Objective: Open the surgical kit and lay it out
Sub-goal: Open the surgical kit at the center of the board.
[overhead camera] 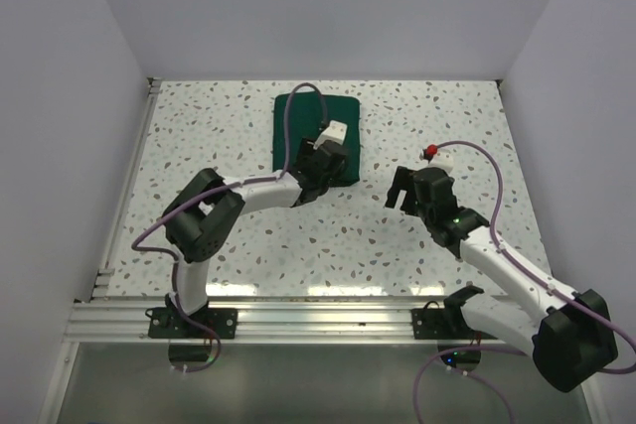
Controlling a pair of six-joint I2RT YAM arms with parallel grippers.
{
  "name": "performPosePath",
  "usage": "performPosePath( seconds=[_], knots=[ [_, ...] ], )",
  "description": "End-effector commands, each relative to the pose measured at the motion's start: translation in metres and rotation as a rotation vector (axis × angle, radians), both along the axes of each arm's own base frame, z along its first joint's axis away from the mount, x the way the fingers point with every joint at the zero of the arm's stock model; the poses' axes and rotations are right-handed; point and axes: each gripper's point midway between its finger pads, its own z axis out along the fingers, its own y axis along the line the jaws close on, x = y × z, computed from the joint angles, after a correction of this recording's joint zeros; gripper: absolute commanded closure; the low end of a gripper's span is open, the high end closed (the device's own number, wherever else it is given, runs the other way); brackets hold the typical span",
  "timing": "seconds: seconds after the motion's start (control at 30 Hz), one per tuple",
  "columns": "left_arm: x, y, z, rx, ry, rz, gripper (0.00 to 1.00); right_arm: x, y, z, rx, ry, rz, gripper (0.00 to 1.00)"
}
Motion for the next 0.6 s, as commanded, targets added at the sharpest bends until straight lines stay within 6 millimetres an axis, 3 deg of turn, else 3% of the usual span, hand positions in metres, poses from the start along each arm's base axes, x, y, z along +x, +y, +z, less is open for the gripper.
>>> performPosePath(
  seconds=[0.0,0.33,0.57],
  knots=[
    [0.031,0.006,0.020,-0.074,-0.061,0.010,0.29,0.007,-0.002,0.006,-0.005,-0.025,-0.029,0.12],
    [0.037,0.002,0.000,-0.056,-0.028,-0.006,0.32,0.007,-0.005,0.002,-0.020,-0.018,-0.039,0.12],
    [0.028,-0.021,0.007,-0.083,-0.050,-0.077,0.32,0.009,-0.005,-0.004,-0.032,-0.003,-0.045,0.12]
  ],
)
